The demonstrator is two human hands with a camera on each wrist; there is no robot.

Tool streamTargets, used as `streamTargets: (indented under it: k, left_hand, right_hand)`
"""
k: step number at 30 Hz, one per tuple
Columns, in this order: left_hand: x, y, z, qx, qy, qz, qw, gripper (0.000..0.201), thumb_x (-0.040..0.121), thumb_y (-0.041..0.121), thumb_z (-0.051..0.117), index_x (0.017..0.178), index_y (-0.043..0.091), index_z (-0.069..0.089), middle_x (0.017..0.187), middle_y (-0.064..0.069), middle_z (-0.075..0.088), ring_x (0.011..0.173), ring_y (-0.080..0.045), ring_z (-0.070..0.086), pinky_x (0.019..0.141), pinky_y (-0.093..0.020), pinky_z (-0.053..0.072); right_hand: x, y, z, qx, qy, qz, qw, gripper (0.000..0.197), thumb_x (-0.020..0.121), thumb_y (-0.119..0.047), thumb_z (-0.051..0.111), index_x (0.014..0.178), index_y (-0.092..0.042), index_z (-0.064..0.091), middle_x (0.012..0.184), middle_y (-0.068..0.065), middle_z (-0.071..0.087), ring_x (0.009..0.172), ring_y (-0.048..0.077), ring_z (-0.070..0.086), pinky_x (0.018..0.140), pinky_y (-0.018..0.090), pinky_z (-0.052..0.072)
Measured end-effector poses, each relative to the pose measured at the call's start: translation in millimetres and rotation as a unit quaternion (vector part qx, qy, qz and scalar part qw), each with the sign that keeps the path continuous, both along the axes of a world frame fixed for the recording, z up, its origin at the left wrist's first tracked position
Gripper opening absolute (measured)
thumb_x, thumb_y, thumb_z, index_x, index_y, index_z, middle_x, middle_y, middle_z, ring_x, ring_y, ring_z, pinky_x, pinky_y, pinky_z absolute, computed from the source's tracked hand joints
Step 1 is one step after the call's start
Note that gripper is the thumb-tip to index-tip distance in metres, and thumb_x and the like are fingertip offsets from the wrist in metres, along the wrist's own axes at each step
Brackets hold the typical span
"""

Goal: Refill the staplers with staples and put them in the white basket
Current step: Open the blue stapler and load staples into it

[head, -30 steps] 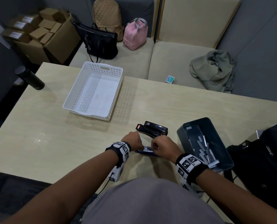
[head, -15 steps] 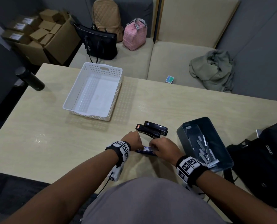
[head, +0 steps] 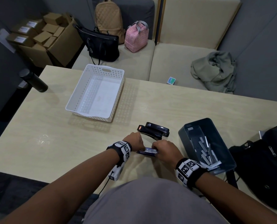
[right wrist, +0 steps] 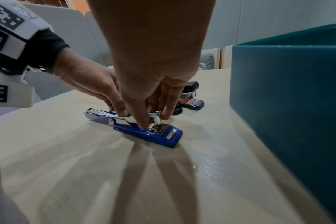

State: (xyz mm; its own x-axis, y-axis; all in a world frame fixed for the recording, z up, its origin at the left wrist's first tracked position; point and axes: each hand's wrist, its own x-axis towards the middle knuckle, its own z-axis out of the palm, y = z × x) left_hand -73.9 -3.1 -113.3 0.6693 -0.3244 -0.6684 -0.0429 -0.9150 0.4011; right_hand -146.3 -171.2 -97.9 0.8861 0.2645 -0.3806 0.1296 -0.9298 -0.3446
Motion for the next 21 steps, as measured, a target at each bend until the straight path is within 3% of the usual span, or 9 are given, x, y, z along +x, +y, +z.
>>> streamTargets:
  k: [4,7,10,12,15,18,21]
  left_hand:
    - [3,8,7,-0.021,-0.003,-0.068,0.997,0.024,0.07,0.03,0.078,0.079,0.008,0.079,0.079,-0.009,0.075,0.073,-0.023,0.068,0.066,-0.032,0.054]
    - [7,27,12,-0.033,-0.002,-0.195,0.98,0.038,0.068,0.032,0.084,0.105,0.025,0.076,0.09,-0.002,0.076,0.079,-0.018,0.065,0.07,-0.03,0.05]
    - [5,50,12,0.041,-0.118,-0.302,0.945,0.056,0.07,0.027,0.078,0.123,0.034,0.061,0.104,-0.001,0.067,0.096,-0.022,0.062,0.071,-0.032,0.044]
    - [3,65,14,0.069,-0.173,-0.321,0.928,0.042,0.074,0.024,0.067,0.114,0.031,0.06,0.102,-0.001,0.067,0.096,-0.026,0.064,0.072,-0.033,0.041]
    - [5,79,23,0.066,-0.211,-0.348,0.911,0.016,0.072,0.027,0.062,0.088,0.024,0.062,0.086,-0.001,0.068,0.083,-0.027,0.065,0.07,-0.033,0.037]
    - [7,80,33,0.016,-0.275,-0.37,0.887,0.019,0.066,0.026,0.066,0.085,0.023,0.066,0.073,0.003,0.067,0.071,-0.023,0.064,0.067,-0.031,0.04]
    - [11,67,43,-0.09,-0.32,-0.34,0.88,0.024,0.069,0.028,0.067,0.092,0.023,0.067,0.075,0.006,0.067,0.073,-0.018,0.064,0.067,-0.031,0.044]
  right_hand:
    - [0,-1,2,0.013,0.002,-0.02,1.0,0.01,0.079,-0.021,0.062,0.088,-0.018,0.067,0.087,0.004,0.069,0.079,0.026,0.063,0.062,0.03,0.044]
    - [0,-2,2,0.021,0.005,-0.027,0.999,0.013,0.077,-0.02,0.062,0.088,-0.018,0.068,0.087,0.004,0.07,0.078,0.024,0.063,0.061,0.028,0.043]
    - [-3,-4,1,0.023,0.0,-0.024,0.999,0.014,0.08,-0.021,0.062,0.092,-0.019,0.067,0.091,0.001,0.069,0.082,0.022,0.062,0.062,0.026,0.038]
    - [-5,-5,1,0.016,-0.01,-0.015,1.0,0.014,0.082,-0.022,0.061,0.095,-0.019,0.066,0.095,0.001,0.068,0.085,0.021,0.061,0.063,0.027,0.036]
    - [-6,-5,3,0.002,-0.02,-0.004,1.0,0.015,0.084,-0.026,0.059,0.097,-0.02,0.064,0.096,0.0,0.067,0.087,0.022,0.06,0.063,0.028,0.036]
    - [-2,-4,7,-0.004,-0.018,0.01,1.0,0.016,0.083,-0.024,0.059,0.098,-0.021,0.064,0.097,0.0,0.067,0.087,0.022,0.061,0.063,0.028,0.037]
    - [4,-5,14,0.017,-0.011,0.009,1.0,0.019,0.079,-0.023,0.061,0.097,-0.024,0.064,0.096,-0.003,0.068,0.086,0.02,0.061,0.062,0.027,0.038]
